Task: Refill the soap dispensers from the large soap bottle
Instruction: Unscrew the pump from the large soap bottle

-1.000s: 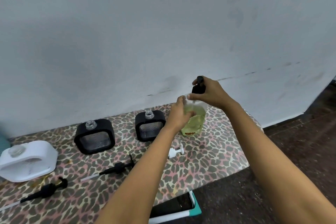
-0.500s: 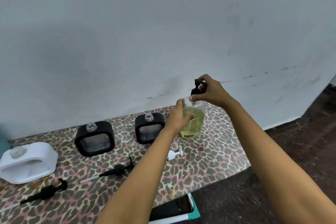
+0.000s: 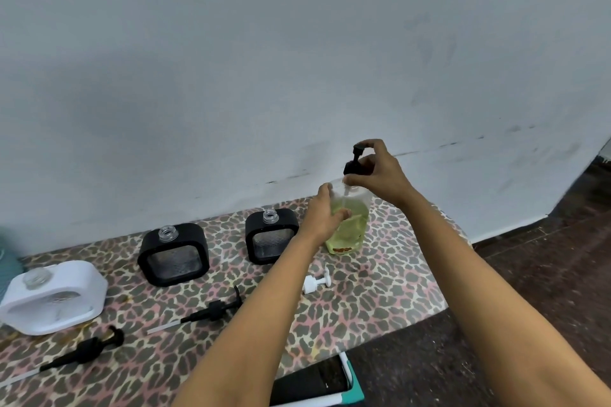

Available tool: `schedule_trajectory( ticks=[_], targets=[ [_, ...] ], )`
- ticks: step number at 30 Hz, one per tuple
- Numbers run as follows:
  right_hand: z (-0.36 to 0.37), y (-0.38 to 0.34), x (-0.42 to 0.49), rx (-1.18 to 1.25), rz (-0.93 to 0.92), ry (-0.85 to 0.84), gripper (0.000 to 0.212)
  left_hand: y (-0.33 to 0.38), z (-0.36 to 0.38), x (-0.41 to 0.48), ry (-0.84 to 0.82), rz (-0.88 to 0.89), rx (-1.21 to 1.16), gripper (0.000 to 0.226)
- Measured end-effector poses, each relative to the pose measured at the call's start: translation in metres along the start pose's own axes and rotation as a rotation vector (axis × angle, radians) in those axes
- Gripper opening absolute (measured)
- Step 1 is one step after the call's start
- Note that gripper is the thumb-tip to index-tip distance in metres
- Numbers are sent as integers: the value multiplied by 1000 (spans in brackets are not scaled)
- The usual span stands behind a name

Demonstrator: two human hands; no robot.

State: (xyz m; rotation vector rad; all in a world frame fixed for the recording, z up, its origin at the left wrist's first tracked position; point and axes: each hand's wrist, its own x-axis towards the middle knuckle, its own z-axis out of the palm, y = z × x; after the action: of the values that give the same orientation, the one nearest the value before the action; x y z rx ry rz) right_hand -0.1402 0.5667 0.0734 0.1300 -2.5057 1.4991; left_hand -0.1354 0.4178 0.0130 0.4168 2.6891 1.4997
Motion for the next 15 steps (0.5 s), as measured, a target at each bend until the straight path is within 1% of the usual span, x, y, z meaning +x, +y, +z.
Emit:
schedule_trajectory(
  ticks=[1, 4, 6, 9, 11, 13, 15],
  targets=[
    [-2, -1, 2, 50, -1, 13, 63, 0, 0, 1, -6, 0, 5, 68],
    [-12, -10, 10, 202, -25, 123, 62, 2, -1, 2, -9, 3, 37, 67],
    [-23, -23, 16, 194, -72, 203, 59, 3, -2, 2, -9, -4, 30, 65],
    [-41, -47, 20, 213, -162, 377, 47, 3, -1, 1, -22, -19, 2, 65],
    [-57, -61, 20, 299, -215, 517, 37, 2, -1, 1, -19, -21, 0, 66],
    [-75, -68, 21, 410, -209, 643, 30, 2, -1, 0, -16, -22, 5, 67],
    [-94, -64, 22, 513, -134, 745, 25, 3, -1, 0, -18, -27, 4, 67]
  ],
)
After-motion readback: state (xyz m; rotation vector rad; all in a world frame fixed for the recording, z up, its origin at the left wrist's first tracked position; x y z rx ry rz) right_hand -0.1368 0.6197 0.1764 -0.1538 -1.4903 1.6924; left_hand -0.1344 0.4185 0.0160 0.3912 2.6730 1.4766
